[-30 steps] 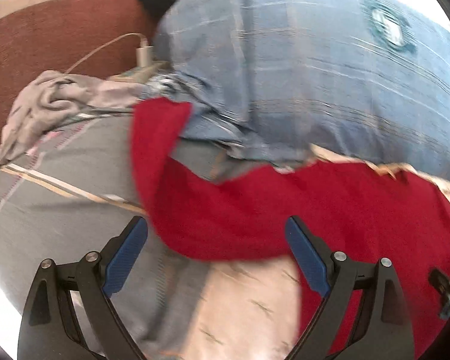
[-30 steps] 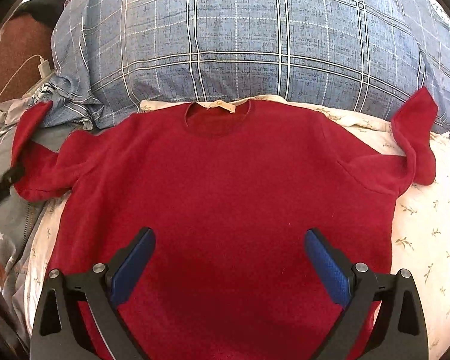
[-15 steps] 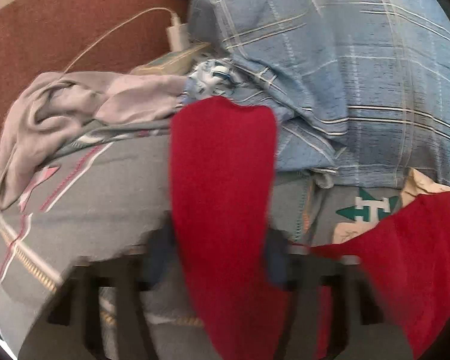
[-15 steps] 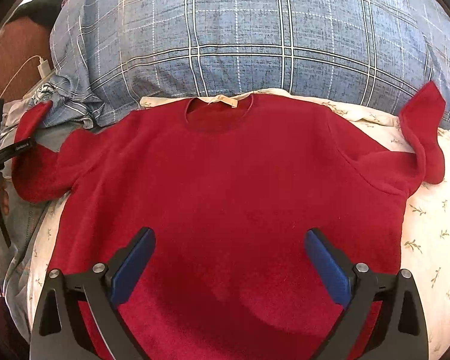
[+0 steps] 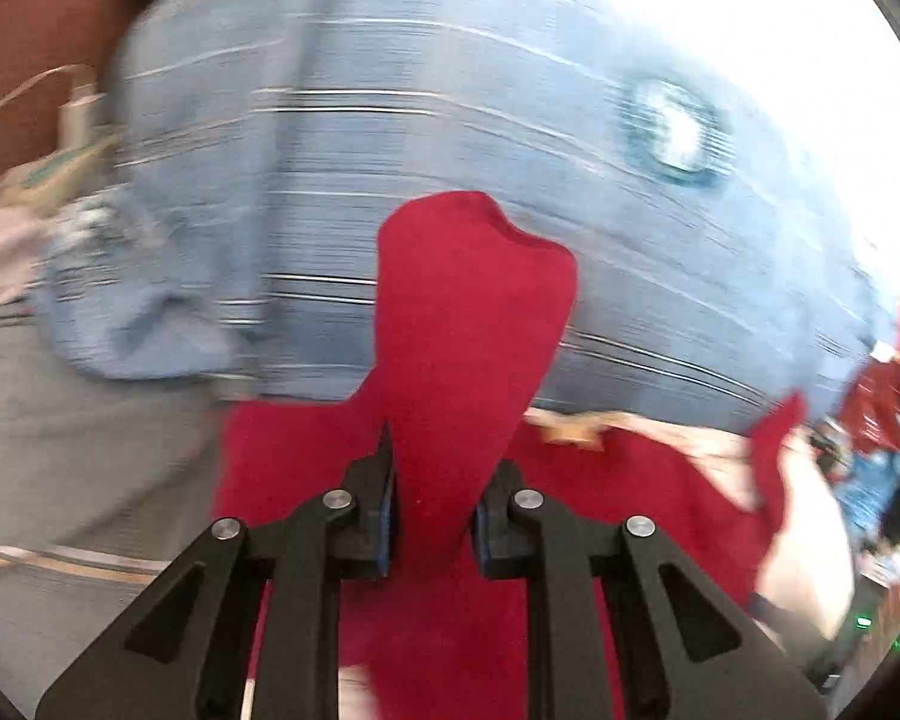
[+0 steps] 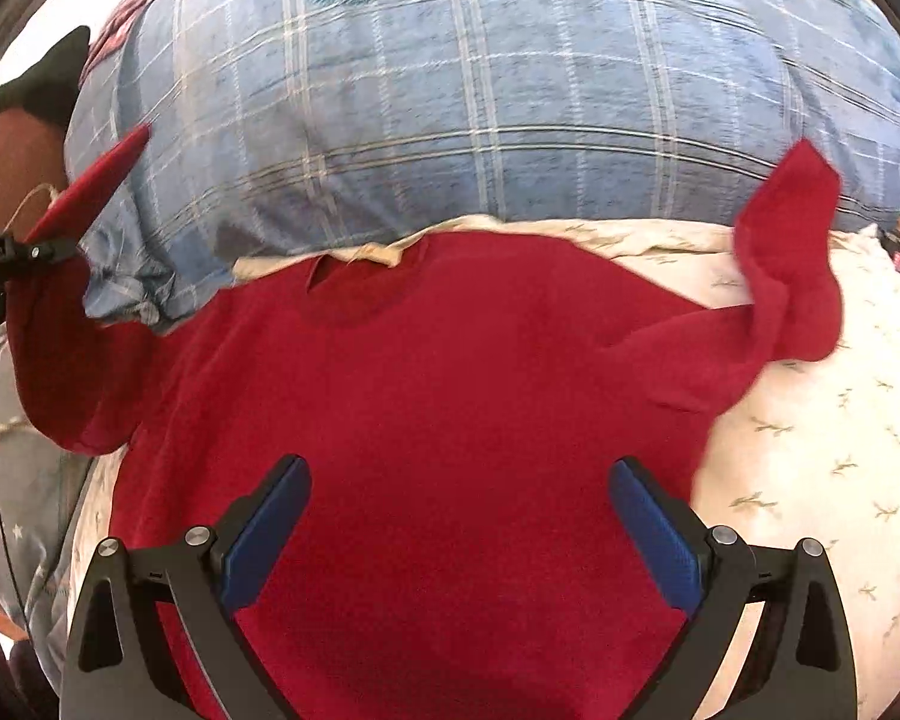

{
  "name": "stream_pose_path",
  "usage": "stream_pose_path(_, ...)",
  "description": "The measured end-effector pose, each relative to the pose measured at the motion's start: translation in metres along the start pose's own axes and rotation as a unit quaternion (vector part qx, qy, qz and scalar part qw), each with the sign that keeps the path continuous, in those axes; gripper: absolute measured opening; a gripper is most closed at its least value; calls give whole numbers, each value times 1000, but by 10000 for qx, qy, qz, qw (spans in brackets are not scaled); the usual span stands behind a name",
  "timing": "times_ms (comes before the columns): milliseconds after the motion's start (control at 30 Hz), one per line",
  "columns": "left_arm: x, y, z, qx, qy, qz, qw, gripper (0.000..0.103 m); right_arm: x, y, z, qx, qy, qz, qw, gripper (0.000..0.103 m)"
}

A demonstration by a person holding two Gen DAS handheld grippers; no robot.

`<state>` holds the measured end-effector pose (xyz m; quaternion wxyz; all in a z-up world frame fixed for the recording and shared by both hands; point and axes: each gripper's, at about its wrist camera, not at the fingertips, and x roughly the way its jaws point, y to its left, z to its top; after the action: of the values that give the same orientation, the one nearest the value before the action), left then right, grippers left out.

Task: Fold small clothes
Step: 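Fold the grasped sleeve across the sweater body and open the left tool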

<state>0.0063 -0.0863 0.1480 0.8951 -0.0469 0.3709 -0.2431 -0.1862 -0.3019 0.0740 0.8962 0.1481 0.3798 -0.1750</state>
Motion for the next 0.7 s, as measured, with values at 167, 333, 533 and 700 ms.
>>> stream_pose_path(167,45,-78,-28,274,427,-610,9968,17,-8,-23,2,182,-62,-203,9996,100)
stream_pose_path(333,86,-101,-69,287,1036,-716,9916,67,-9,-41,1,305,3,-372,9988,101)
stream_pose_path(533,42,-80,-72,510,898,-472,9935,77,-11,-51,4,297,-34,-406,9987,101)
stream_pose_path(700,-12,-28,-76,783,58,824,9935,83,-9,-50,22,174,-197,-370,9990,101)
